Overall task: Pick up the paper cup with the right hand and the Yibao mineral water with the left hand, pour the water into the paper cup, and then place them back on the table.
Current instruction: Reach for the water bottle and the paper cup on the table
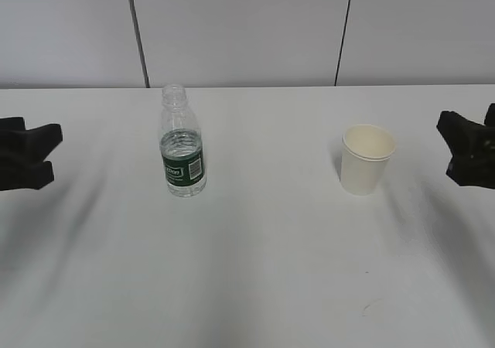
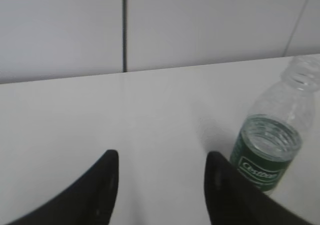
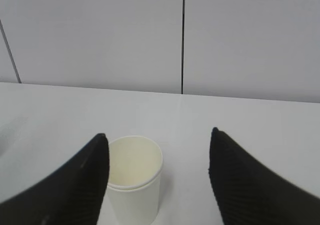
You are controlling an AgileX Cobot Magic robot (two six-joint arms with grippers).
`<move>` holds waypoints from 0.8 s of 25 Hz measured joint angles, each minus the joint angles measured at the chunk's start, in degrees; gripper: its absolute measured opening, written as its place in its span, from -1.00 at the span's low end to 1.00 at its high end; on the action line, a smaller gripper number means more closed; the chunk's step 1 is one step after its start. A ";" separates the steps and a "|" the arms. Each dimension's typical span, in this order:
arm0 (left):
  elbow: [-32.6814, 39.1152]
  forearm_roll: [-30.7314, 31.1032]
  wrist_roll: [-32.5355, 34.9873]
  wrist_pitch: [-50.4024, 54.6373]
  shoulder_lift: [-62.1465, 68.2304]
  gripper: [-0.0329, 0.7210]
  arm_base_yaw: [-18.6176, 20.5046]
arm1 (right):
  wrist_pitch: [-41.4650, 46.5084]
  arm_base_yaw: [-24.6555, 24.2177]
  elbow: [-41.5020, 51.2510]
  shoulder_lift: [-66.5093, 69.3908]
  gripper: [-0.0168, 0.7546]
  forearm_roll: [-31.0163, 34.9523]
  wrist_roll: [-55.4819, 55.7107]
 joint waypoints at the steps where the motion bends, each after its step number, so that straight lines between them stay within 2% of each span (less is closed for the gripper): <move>1: 0.00 1.84 -0.13 -1.68 1.00 0.03 0.00 | -1.67 0.00 0.00 1.14 0.34 -0.23 0.10; 5: 0.00 7.21 -0.41 -6.81 4.82 0.03 0.00 | -7.47 0.00 0.00 5.49 0.34 -3.52 1.37; 10: 0.00 9.17 -0.41 -9.96 8.29 0.03 0.00 | -12.77 0.00 -0.33 10.74 0.34 -8.36 1.90; 14: 0.00 10.06 -0.42 -11.08 9.19 0.03 0.00 | -16.70 0.00 -0.45 15.87 0.34 -8.72 1.93; 20: 0.00 10.23 -0.42 -11.96 9.19 0.03 0.00 | -16.94 0.00 -0.66 24.39 0.34 -7.92 2.04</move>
